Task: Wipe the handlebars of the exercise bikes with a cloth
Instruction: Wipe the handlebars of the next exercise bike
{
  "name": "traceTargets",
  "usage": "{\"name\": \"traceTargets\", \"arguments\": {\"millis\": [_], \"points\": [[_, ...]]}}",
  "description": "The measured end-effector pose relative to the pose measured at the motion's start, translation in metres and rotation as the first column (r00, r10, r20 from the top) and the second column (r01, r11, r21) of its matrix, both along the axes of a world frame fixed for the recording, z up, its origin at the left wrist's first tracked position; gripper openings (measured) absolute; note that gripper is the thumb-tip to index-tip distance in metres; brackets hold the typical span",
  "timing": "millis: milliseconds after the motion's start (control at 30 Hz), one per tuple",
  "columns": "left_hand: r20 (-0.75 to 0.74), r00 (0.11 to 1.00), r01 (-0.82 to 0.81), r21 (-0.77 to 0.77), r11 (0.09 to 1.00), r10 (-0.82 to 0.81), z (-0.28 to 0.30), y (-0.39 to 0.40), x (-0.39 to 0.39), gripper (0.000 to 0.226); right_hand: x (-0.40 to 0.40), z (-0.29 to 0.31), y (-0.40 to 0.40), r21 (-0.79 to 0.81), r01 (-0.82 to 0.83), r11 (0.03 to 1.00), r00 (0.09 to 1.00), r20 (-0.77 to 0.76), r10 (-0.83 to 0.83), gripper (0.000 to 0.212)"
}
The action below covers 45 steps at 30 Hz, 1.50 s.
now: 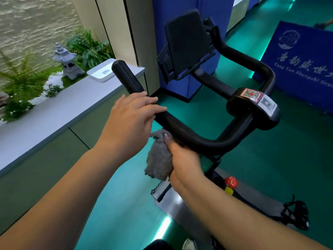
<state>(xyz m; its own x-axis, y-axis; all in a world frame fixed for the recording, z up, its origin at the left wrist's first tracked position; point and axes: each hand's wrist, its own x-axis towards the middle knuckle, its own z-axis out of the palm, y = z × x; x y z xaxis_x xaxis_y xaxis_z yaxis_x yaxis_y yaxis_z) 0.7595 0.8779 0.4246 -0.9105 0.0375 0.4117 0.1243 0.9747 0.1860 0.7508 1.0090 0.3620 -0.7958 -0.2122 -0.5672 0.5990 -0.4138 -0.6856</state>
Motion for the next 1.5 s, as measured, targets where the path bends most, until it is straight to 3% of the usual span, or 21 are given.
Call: {"name": "traceTargets", "arguments": {"millis": [133,300,433,567,767,933,1100,1367,1500], "points": [[-0.023,1.000,0.013,-0.036,0.999,-0.014,0.005,-0.010,0.000,0.028,0.005,-0.007,0.021,0.070,-0.023,0.997,0.999,-0.036,0.026,0.034],[-0.089,0.996,0.016,-0.058,0.998,-0.021,0.018,-0.031,-0.012,0.028,0.006,-0.004,0.001,0.035,-0.012,0.999,0.996,-0.085,0.015,0.043],[-0.127,0.986,0.095,-0.114,0.989,-0.109,0.023,-0.048,-0.024,0.025,0.005,0.006,-0.034,-0.076,0.079,0.994,0.993,-0.082,-0.085,0.028],[-0.158,0.964,0.198,-0.122,0.973,-0.216,0.030,-0.071,-0.033,0.022,0.007,0.004,-0.036,-0.007,0.221,0.975,0.970,-0.101,-0.221,0.019],[-0.162,0.923,0.330,-0.126,0.935,-0.348,0.038,-0.096,-0.048,0.023,-0.001,0.010,-0.080,-0.071,0.394,0.916,0.907,-0.134,-0.400,0.030],[-0.169,0.864,0.458,-0.125,0.880,-0.474,0.037,-0.110,-0.059,0.024,-0.003,0.013,-0.103,-0.141,0.390,0.910,0.903,-0.132,-0.408,0.021],[-0.231,0.813,0.531,-0.085,0.843,-0.535,0.031,-0.111,-0.067,0.021,0.002,0.006,-0.091,-0.084,0.531,0.843,0.826,-0.174,-0.537,0.010],[-0.239,0.796,0.562,-0.053,0.826,-0.557,0.035,-0.113,-0.073,0.024,-0.024,0.030,-0.150,-0.274,0.453,0.849,0.851,-0.150,-0.503,0.005],[-0.224,0.780,0.587,-0.063,0.807,-0.584,0.038,-0.116,-0.077,0.024,-0.019,0.027,-0.140,-0.230,0.466,0.855,0.853,-0.141,-0.503,0.004]]}}
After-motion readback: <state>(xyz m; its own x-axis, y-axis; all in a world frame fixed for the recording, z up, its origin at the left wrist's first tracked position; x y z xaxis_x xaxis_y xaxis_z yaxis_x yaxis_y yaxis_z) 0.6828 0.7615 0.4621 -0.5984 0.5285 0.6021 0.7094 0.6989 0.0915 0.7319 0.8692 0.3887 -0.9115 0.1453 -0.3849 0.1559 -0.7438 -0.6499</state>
